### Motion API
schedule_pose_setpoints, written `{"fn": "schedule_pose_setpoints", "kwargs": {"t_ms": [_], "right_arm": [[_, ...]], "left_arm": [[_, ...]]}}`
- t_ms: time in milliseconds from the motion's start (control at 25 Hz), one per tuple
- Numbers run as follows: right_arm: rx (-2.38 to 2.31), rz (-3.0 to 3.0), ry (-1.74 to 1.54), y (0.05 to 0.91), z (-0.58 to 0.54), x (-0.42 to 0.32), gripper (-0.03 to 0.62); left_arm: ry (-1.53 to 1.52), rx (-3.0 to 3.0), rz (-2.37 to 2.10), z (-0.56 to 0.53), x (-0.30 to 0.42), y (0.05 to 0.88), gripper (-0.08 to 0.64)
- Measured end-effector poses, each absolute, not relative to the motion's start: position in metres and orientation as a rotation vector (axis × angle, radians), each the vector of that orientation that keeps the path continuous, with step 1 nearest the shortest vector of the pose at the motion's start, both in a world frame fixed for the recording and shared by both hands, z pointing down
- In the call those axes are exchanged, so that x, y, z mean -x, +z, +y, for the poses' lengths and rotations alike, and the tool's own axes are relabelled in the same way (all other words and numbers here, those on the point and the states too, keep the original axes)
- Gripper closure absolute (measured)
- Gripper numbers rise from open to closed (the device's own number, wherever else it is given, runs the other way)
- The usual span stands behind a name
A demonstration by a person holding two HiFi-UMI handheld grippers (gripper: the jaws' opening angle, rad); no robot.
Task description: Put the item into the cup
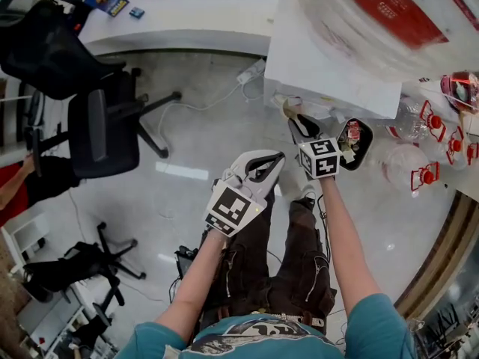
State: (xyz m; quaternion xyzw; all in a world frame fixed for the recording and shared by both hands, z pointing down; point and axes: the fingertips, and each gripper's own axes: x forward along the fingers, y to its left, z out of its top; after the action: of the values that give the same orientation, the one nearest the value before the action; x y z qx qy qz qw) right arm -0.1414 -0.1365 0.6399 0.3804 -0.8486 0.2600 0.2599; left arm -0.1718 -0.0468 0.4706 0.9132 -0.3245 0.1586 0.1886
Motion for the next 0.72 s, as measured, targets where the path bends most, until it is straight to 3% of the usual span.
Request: {"fn": "schedule_pose_setpoints", "kwargs": {"t_ms": [720], "right_arm": [[-1.118, -2.554, 0.823, 0.451, -0.057, 0.124, 0.505]], "left_arm": [[0.485, -2.667, -0.829, -0.035, 0.167, 0.399, 0.548]]}}
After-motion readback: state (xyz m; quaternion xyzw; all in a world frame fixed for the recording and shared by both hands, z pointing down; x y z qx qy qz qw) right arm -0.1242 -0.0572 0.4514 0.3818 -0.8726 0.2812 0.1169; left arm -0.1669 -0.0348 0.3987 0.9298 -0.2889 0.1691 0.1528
